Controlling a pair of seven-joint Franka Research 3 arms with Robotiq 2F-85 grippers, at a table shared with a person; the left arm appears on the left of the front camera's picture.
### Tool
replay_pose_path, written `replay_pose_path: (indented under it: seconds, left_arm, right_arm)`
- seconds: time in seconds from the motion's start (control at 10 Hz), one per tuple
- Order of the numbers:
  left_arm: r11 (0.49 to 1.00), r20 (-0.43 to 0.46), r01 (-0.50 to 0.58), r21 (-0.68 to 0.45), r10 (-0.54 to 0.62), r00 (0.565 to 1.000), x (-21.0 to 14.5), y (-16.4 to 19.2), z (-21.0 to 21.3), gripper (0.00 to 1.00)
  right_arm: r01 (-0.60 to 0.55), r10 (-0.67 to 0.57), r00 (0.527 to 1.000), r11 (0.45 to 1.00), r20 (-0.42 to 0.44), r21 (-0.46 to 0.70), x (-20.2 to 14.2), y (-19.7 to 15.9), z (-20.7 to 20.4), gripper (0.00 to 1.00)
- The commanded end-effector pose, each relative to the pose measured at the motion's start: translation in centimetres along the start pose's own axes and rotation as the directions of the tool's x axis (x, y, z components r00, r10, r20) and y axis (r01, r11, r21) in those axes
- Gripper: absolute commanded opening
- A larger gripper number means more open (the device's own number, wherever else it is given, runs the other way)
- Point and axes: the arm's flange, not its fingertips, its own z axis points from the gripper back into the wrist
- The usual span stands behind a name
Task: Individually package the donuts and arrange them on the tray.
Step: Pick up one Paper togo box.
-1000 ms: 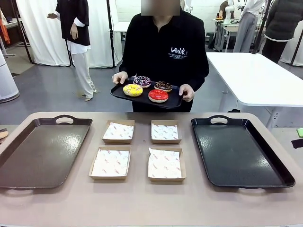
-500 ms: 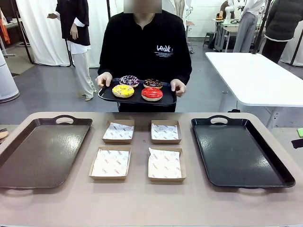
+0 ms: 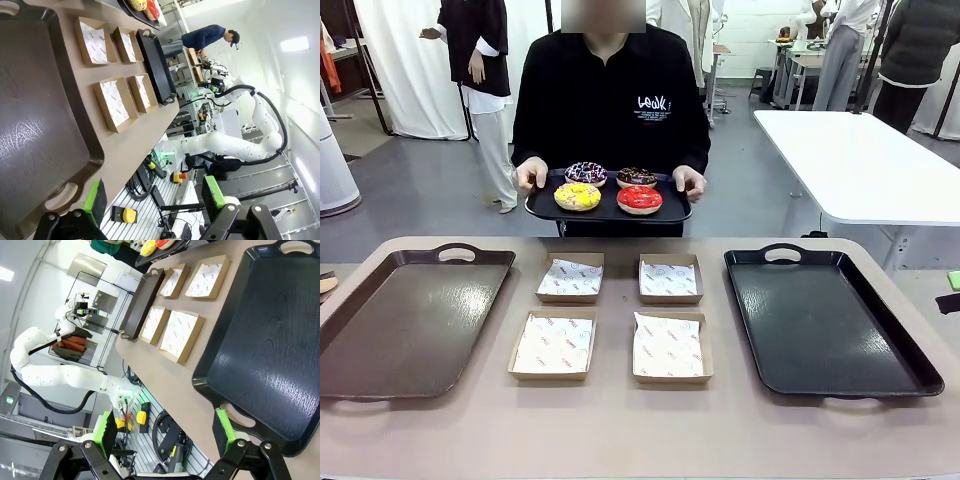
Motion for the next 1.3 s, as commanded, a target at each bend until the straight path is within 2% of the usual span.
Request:
replay_pose_path:
  seconds: [0.0,1.2]
  left_arm:
    - [1.000,0.008,0.005,-0.013,-0.005,1.000,-0.15,-0.01,0.09,1.00]
    - [1.000,0.008,0.005,-0.013,-0.005,1.000,-0.15,-0.01,0.09,1.00]
  right_arm:
    - [0.000,0.000,1.000,1.000,0.000,0.014,-0.19,-0.11,0.00,1.00]
    - [0.000,0.000,1.000,1.000,0.000,0.014,-0.19,-0.11,0.00,1.00]
